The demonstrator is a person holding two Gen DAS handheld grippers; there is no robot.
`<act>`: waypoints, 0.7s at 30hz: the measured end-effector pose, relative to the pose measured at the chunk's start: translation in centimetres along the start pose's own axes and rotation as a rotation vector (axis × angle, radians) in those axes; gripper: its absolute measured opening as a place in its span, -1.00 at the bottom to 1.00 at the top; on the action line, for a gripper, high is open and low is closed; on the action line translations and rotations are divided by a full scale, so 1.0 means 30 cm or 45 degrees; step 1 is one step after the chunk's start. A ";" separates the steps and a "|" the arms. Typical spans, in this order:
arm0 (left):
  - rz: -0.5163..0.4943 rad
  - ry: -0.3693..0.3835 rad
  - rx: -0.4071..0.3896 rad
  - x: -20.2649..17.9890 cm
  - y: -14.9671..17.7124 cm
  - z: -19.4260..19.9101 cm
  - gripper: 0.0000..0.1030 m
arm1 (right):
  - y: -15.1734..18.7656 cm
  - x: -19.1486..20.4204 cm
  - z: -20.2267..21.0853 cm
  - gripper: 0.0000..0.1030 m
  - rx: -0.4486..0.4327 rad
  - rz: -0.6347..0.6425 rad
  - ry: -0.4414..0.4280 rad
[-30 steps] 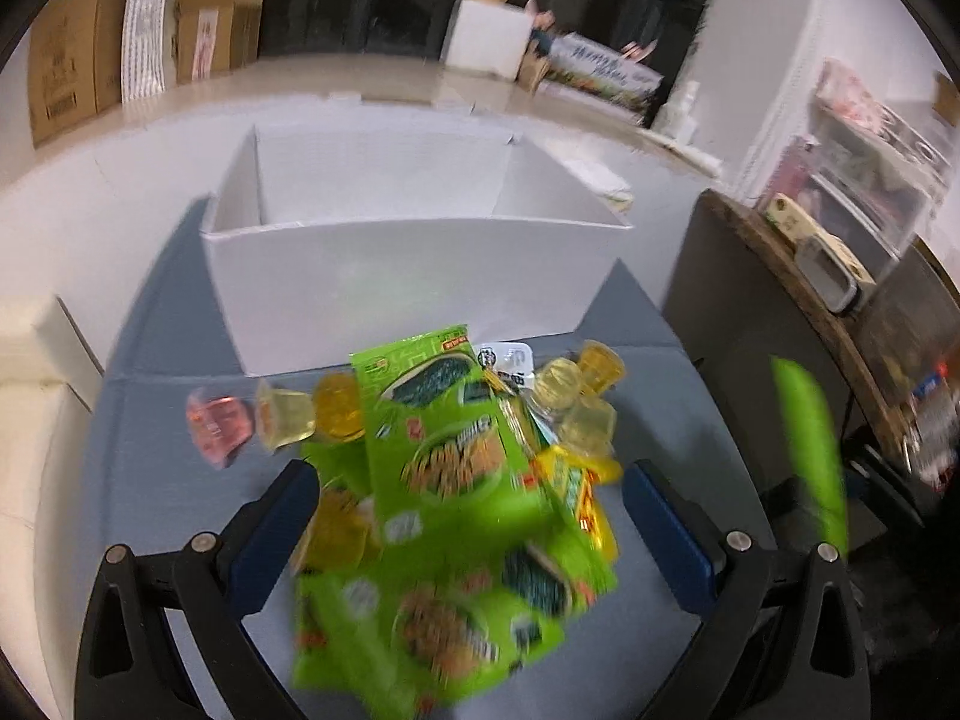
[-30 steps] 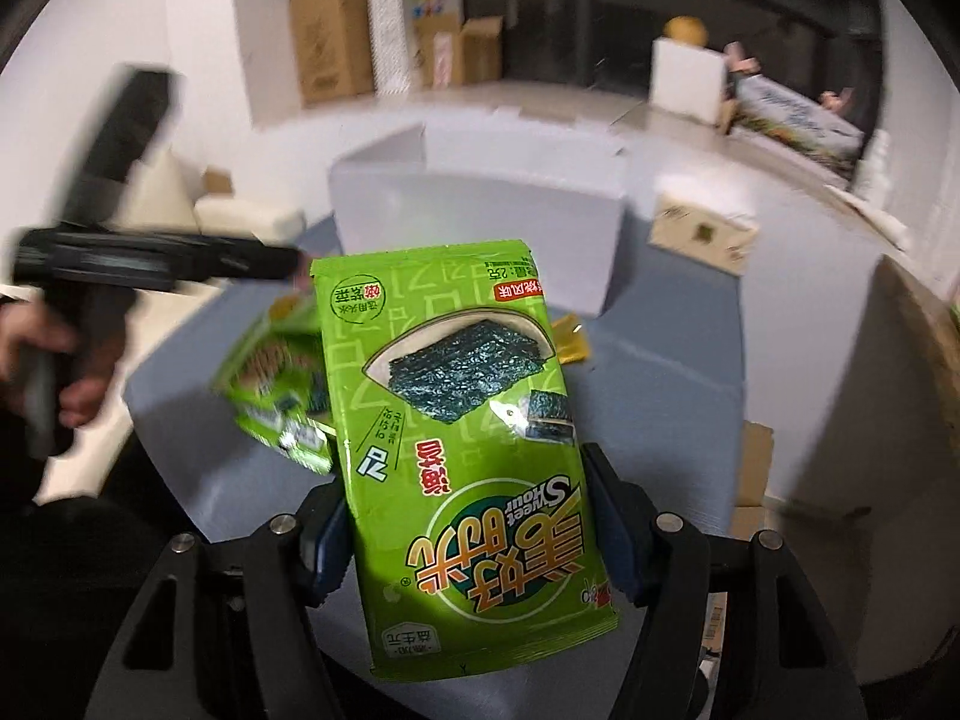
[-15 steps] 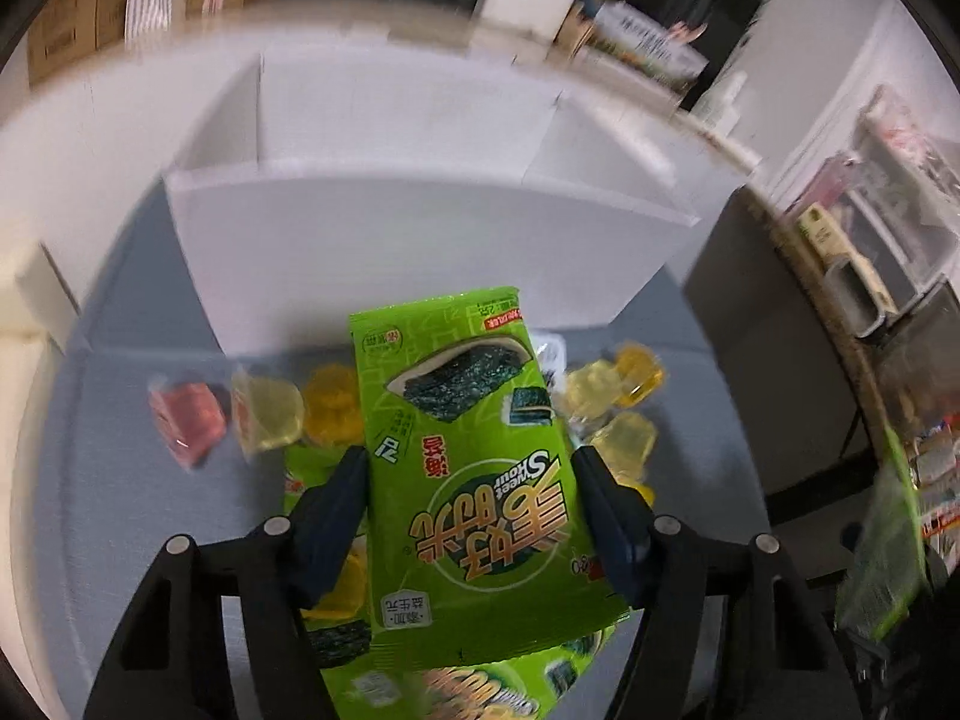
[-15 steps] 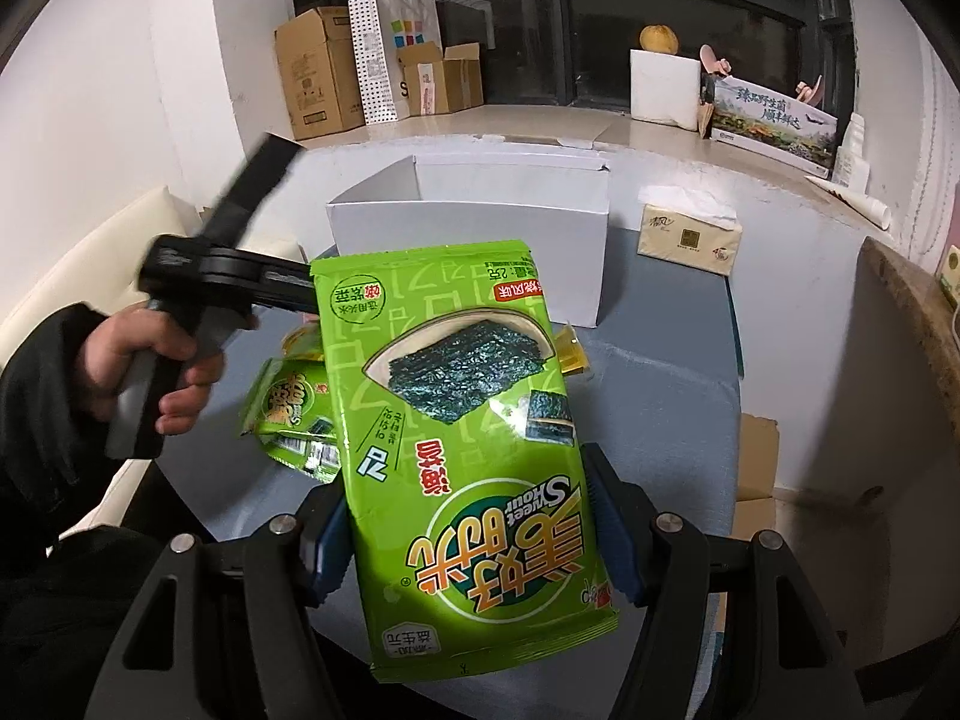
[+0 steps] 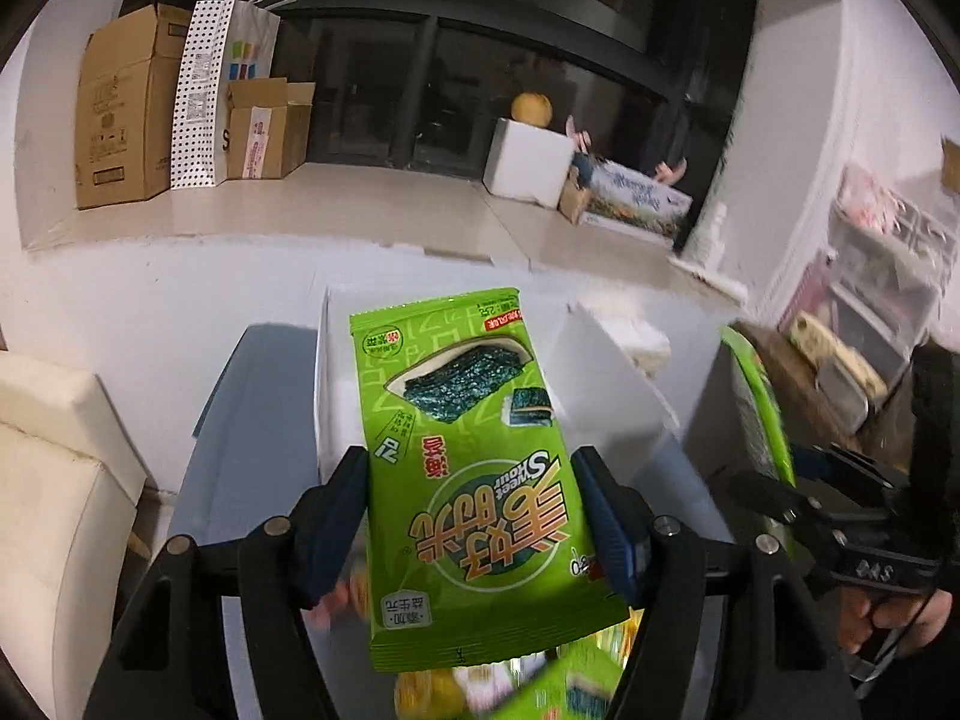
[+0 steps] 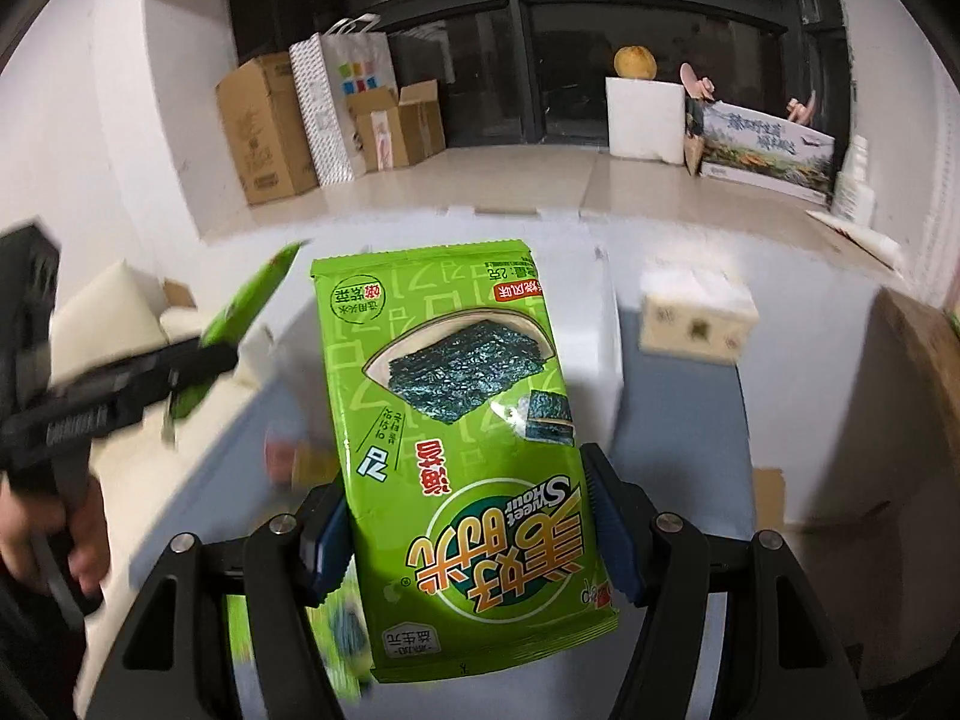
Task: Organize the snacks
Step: 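Carry green bags into the white box with both grippers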
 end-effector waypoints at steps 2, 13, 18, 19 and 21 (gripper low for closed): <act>0.003 0.007 0.003 0.005 -0.055 -0.046 0.41 | -0.093 -0.023 -0.059 0.39 0.000 -0.034 0.001; 0.029 0.014 0.129 0.066 -0.240 -0.359 0.74 | -0.332 -0.188 -0.370 0.78 0.079 -0.251 -0.092; 0.041 0.011 0.155 0.098 -0.228 -0.401 1.00 | -0.327 -0.213 -0.403 1.00 0.043 -0.274 -0.093; 0.037 0.007 0.158 0.101 -0.224 -0.405 1.00 | -0.323 -0.216 -0.403 1.00 0.036 -0.276 -0.103; 0.031 0.006 0.160 0.111 -0.213 -0.408 1.00 | -0.319 -0.213 -0.403 1.00 0.034 -0.266 -0.116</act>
Point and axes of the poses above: each gripper's, at about its wrist camera, not at the fingertips, and z roughly against the way its jaws point, x to its left, y to its underside, the point moved 3 cm from there along -z, roughly the way its jaws point, and after that the axes turned 11 degrees about -y, right-handed, at the moved point
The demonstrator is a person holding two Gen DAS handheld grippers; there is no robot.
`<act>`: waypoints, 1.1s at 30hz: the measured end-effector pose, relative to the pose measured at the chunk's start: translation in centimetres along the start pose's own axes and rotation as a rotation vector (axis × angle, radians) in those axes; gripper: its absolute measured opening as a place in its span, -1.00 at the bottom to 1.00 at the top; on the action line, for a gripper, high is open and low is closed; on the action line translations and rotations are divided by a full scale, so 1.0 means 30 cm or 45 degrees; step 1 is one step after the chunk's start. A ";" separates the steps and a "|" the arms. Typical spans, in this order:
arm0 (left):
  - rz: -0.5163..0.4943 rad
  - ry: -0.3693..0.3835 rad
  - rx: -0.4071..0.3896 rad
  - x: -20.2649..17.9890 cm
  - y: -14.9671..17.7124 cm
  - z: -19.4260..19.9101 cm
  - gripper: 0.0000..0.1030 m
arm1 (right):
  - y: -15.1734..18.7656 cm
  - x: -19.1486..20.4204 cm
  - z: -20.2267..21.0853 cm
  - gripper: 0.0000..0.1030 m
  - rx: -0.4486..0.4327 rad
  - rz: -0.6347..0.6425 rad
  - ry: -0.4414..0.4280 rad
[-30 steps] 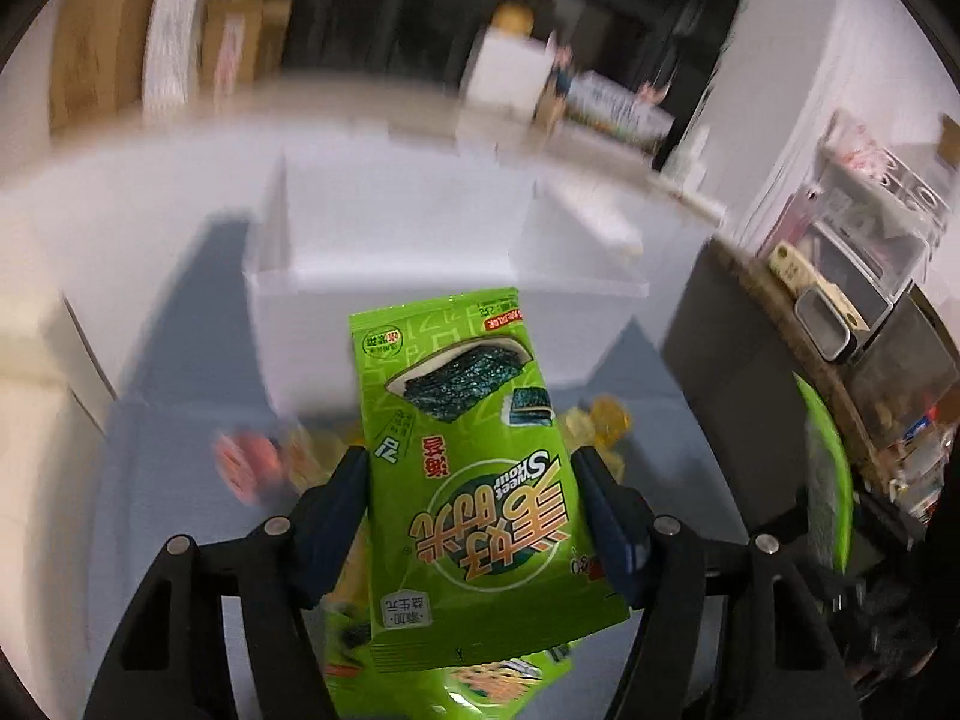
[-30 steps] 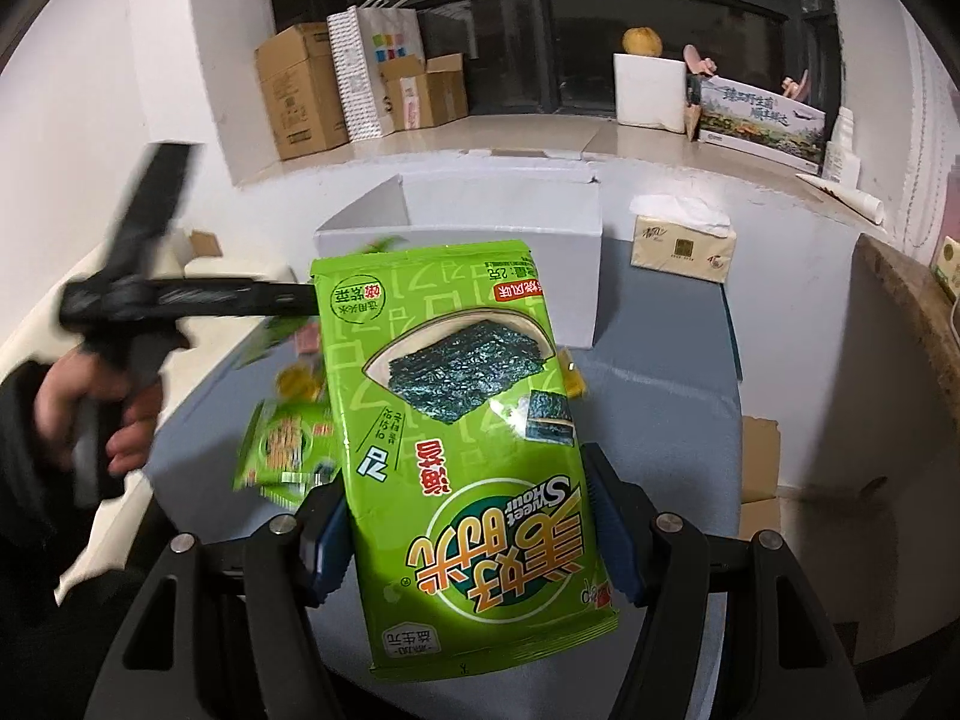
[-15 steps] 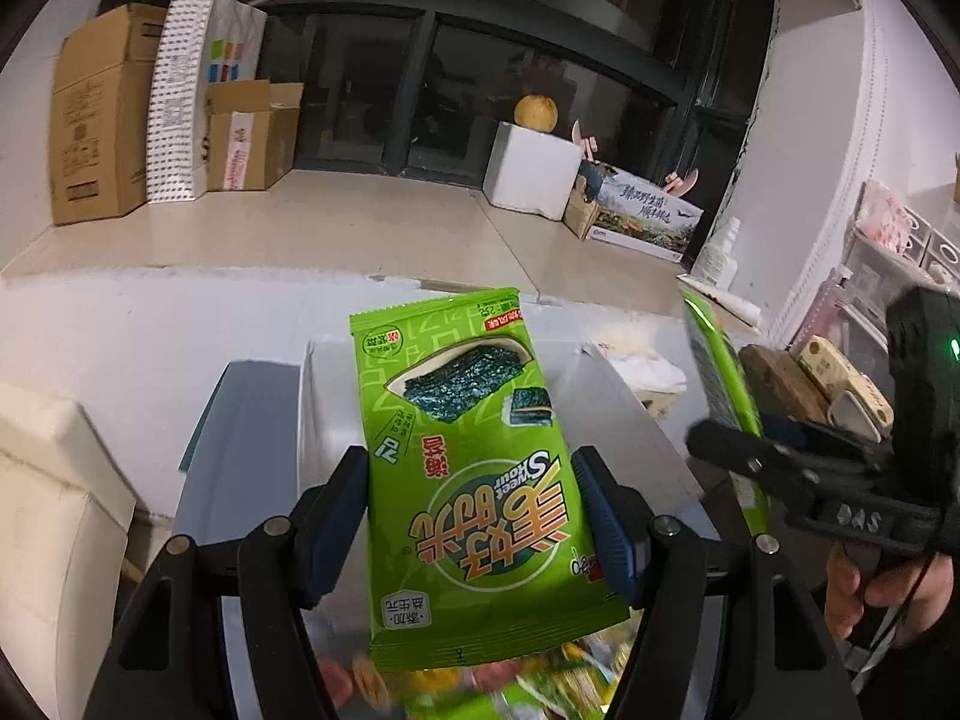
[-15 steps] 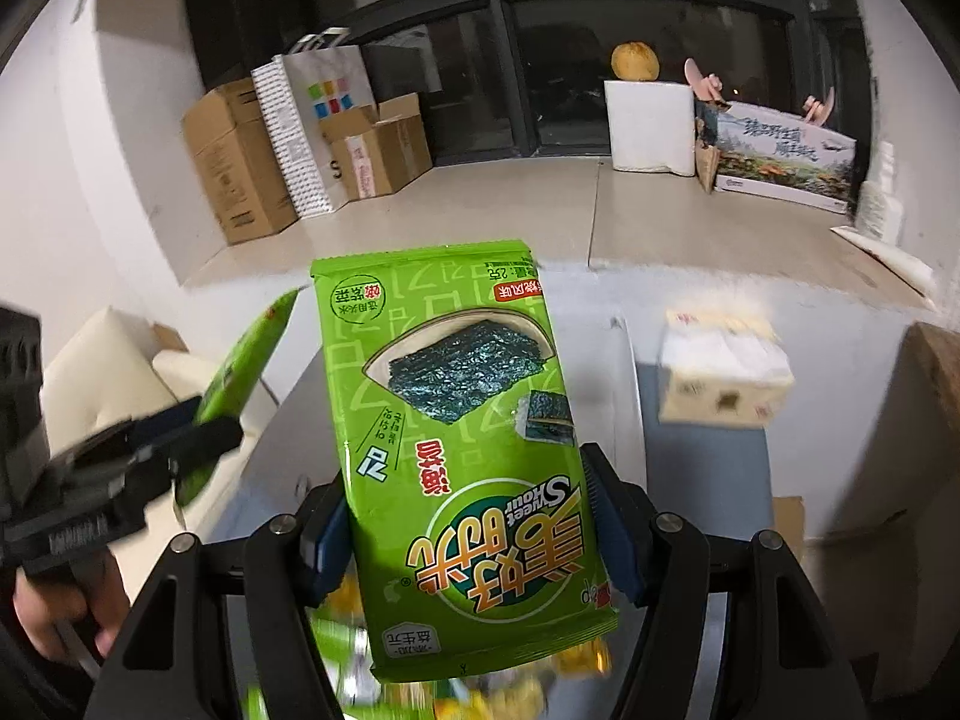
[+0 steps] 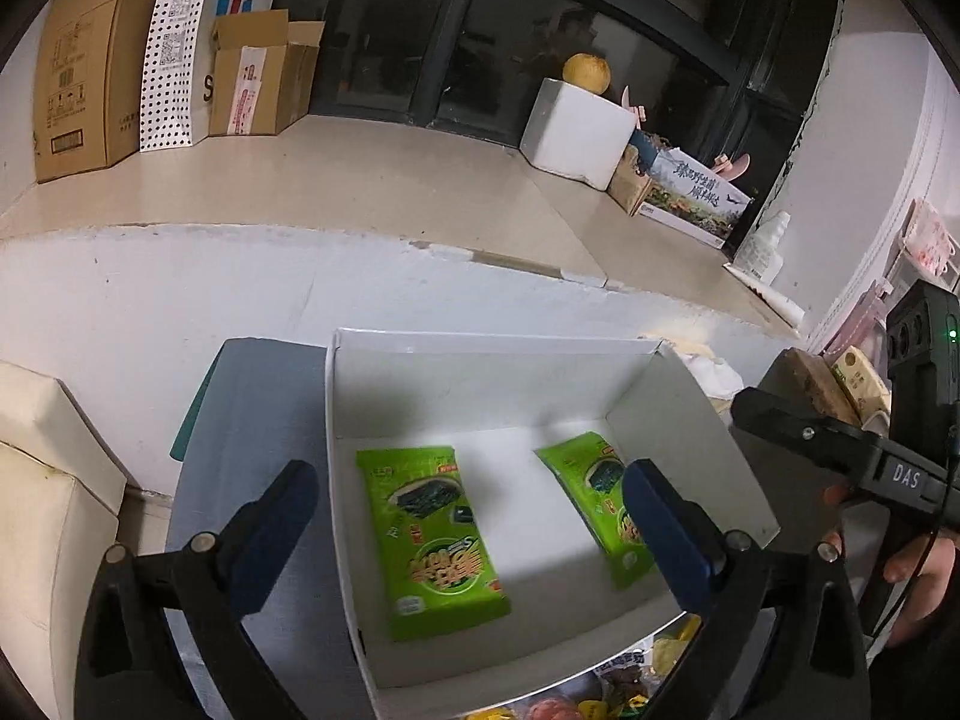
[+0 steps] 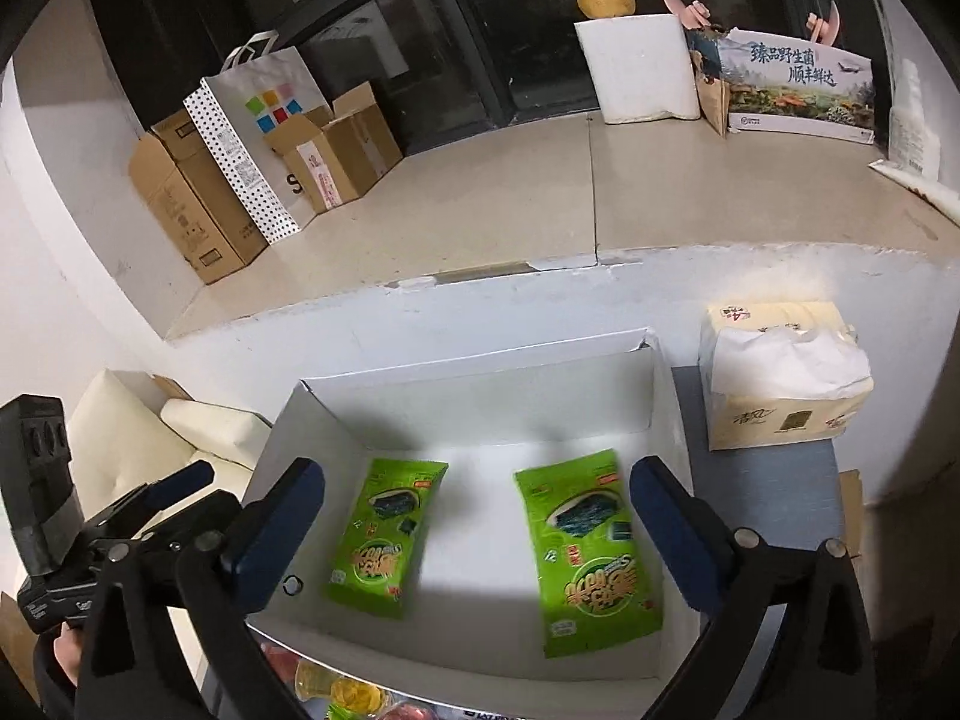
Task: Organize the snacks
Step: 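Carry green bags into the white box with both grippers, then grasp another green seaweed bag with the left gripper while the right gripper grasps a green garlic-flavour bag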
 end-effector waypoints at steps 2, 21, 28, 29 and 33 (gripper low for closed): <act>-0.007 -0.006 -0.004 0.005 0.011 0.004 1.00 | 0.005 0.007 0.010 1.00 -0.010 0.023 -0.008; -0.585 0.155 -0.118 -0.185 0.451 0.432 1.00 | 0.321 0.267 0.415 1.00 -0.077 0.348 -0.111; -0.728 0.143 0.027 -0.268 0.762 0.424 1.00 | 0.554 0.250 0.612 1.00 -0.213 0.233 -0.091; -0.740 0.155 0.045 -0.282 0.780 0.417 1.00 | 0.571 0.244 0.630 1.00 -0.226 0.211 -0.092; -0.869 0.147 0.081 -0.339 0.823 0.374 1.00 | 0.653 0.224 0.691 1.00 -0.244 0.158 -0.077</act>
Point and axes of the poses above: each gripper's, at about its wrist camera, not at the fingertips, and z roughly against the way its jaws point, x to its left, y to its underside, the point moved 3 cm from there along -z, roughly the way its jaws point, and after that the axes turned 11 degrees about -y, right-handed, at the moved point
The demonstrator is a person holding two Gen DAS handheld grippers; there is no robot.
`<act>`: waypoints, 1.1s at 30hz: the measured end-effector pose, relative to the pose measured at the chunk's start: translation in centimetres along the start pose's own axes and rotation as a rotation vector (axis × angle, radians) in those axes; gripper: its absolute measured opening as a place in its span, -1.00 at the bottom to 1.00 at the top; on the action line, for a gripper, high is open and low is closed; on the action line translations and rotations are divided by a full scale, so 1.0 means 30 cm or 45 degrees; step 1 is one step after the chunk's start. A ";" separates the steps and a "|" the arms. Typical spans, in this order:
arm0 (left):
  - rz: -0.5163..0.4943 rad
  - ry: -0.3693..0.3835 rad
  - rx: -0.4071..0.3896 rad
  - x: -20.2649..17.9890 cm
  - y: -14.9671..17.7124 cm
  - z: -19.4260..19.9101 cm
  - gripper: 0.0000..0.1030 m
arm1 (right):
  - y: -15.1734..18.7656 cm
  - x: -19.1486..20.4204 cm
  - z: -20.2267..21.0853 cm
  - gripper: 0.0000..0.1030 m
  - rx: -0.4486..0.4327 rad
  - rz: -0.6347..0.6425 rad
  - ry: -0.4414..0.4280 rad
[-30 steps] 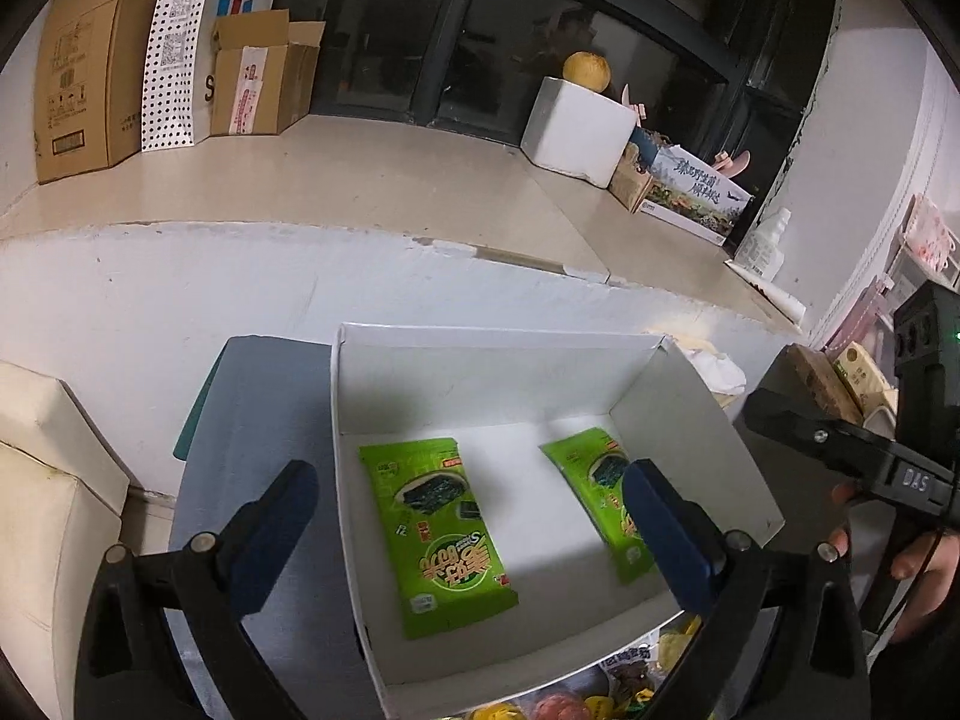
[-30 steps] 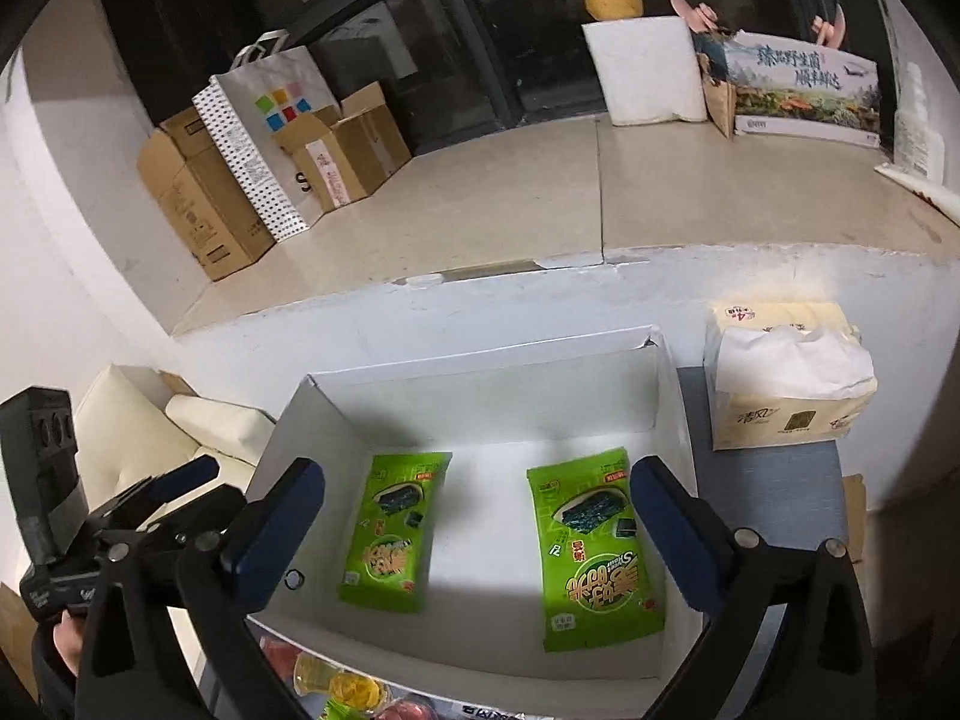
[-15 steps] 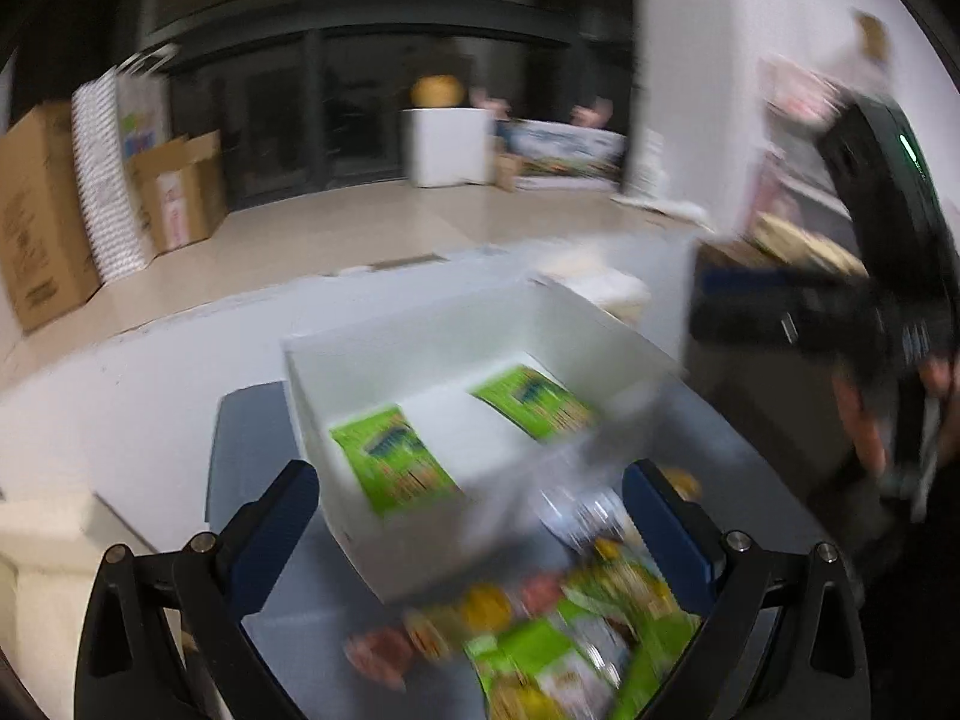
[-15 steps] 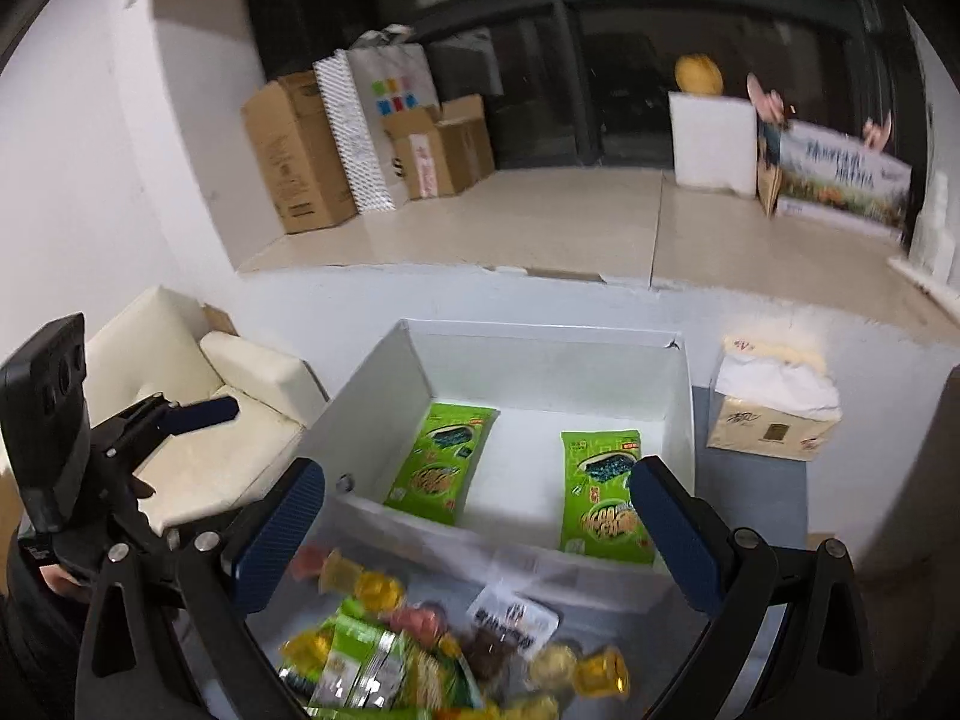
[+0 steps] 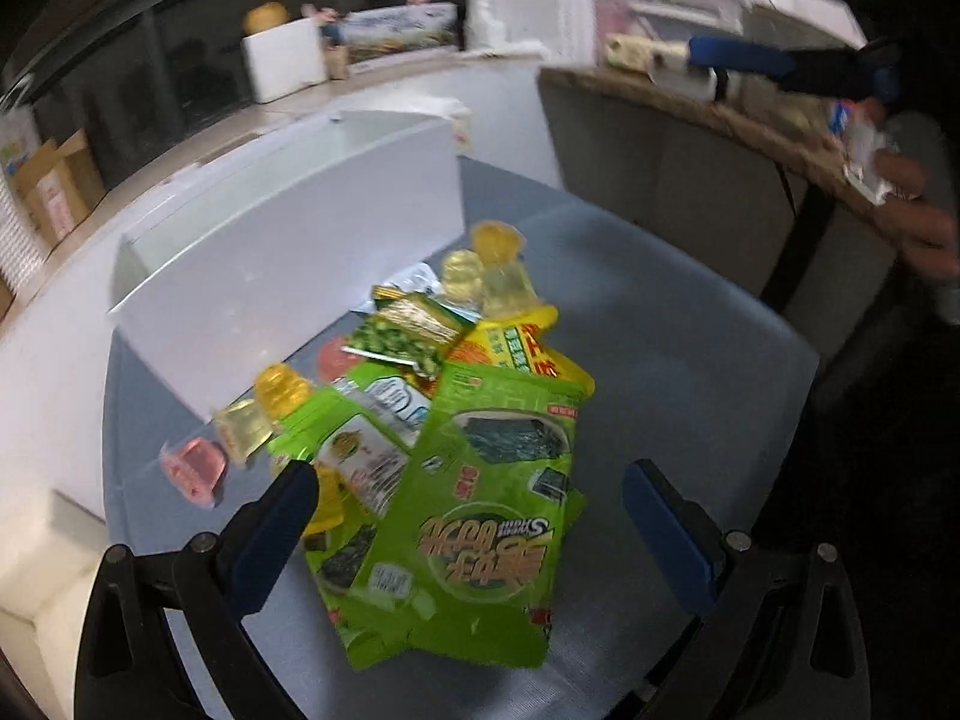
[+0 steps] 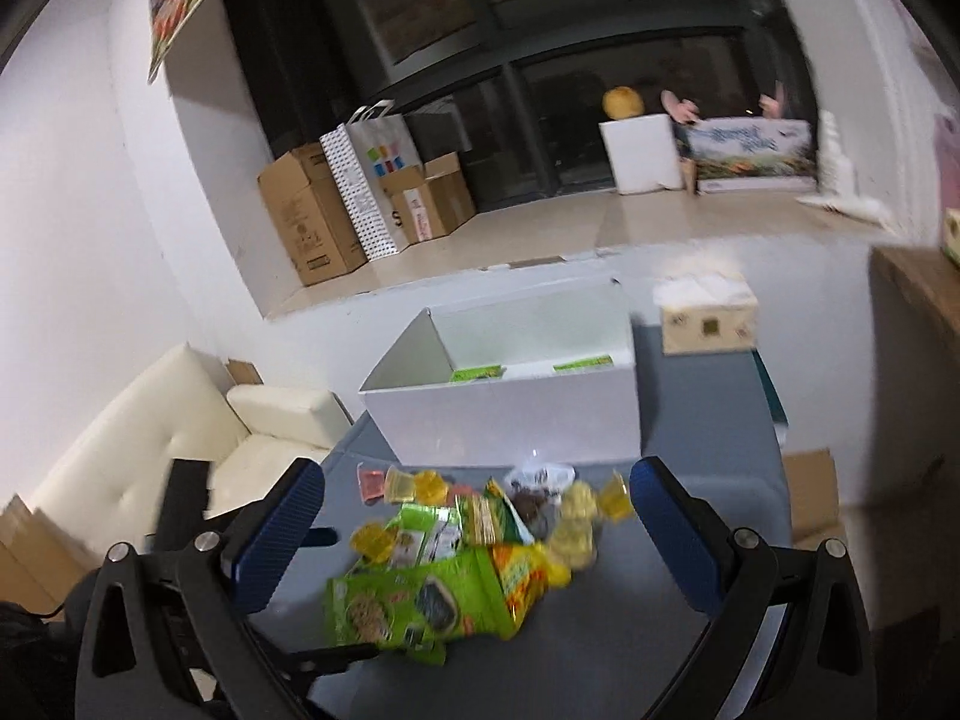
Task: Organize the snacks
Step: 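Grasp another green seaweed bag with the left gripper while the right gripper grasps a green garlic-flavour bag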
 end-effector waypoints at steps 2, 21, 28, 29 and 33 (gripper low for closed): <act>-0.055 0.002 0.038 -0.017 -0.010 -0.039 1.00 | 0.024 -0.001 0.027 1.00 0.004 0.004 0.025; 0.027 0.091 0.073 0.037 -0.020 -0.022 0.40 | 0.092 -0.015 0.044 1.00 0.046 -0.005 0.073; 0.483 0.006 -0.089 0.247 0.048 0.164 0.40 | 0.139 -0.010 -0.205 1.00 0.266 0.074 0.005; 0.532 -0.012 -0.107 0.275 0.060 0.183 0.40 | 0.147 -0.015 -0.243 1.00 0.298 0.089 0.004; 0.633 -0.063 -0.127 0.348 0.121 0.222 0.41 | 0.154 -0.025 -0.450 1.00 0.457 0.184 0.016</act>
Point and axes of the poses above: each gripper's, at about its wrist camera, not at the fingertips, and z roughly against the way its jaws point, x to its left, y to its underside, the point moved 3 cm from there along -z, roughly the way its jaws point, and after that the axes turned 11 degrees about -y, right-handed, at the moved point
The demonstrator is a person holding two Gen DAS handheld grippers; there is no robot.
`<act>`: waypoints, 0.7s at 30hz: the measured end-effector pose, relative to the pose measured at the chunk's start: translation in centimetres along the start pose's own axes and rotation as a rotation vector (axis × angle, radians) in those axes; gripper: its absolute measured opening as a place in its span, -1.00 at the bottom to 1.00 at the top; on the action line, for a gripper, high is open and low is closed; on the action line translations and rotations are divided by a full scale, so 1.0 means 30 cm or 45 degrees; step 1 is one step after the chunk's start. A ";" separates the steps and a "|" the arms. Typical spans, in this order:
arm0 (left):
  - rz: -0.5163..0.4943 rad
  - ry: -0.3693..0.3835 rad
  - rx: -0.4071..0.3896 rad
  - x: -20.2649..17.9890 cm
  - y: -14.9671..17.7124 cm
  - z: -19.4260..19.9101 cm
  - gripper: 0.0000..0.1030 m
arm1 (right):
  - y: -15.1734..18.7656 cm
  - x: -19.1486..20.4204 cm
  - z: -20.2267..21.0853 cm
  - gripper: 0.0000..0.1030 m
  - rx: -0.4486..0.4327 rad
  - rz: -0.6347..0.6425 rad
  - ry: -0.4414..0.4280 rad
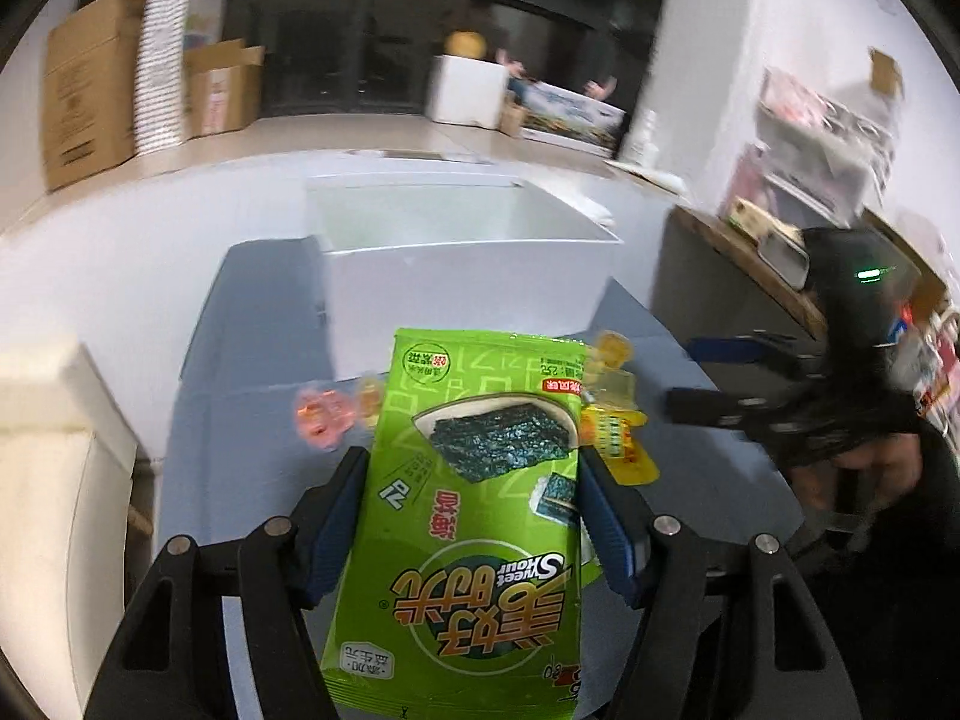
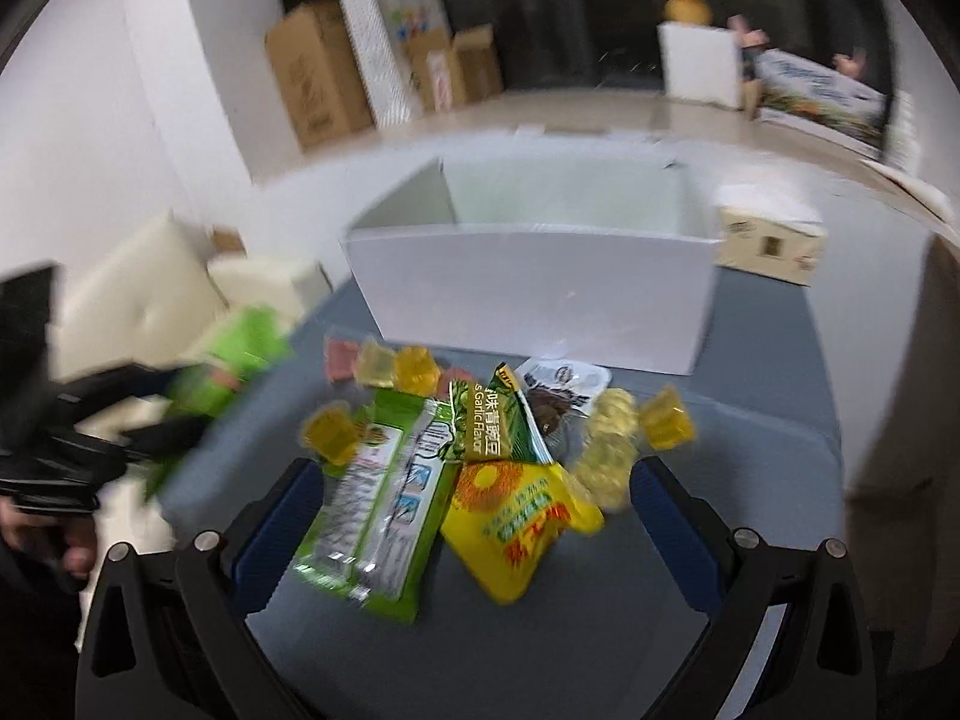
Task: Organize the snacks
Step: 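Grasp another green seaweed bag with the left gripper while the right gripper grasps a green garlic-flavour bag, then lower both held green bags into the white box and open both grippers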
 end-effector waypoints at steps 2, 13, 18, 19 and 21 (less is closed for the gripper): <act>0.030 -0.009 0.001 0.035 0.016 0.012 0.41 | -0.024 -0.014 -0.092 1.00 0.073 0.035 0.023; 0.087 -0.017 0.009 0.074 0.033 -0.024 0.41 | -0.035 -0.083 -0.279 -0.03 0.239 0.044 0.018; 0.088 0.006 0.011 0.065 0.029 -0.031 0.41 | -0.025 -0.093 -0.225 -0.09 0.198 0.000 -0.015; 0.088 0.012 0.010 0.061 0.022 -0.035 0.41 | -0.028 -0.093 -0.201 -0.09 0.172 -0.004 -0.022; 0.098 0.013 0.009 0.056 0.007 -0.043 0.41 | -0.034 -0.092 -0.138 -0.09 0.103 -0.013 -0.017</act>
Point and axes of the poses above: each gripper's, at about its wrist camera, not at the fingertips, and z roughly against the way its jaws point, x to its left, y to its underside, the point moved 3 cm from there along -z, roughly the way its jaws point, and after that the axes turned 11 degrees about -y, right-handed, at the moved point
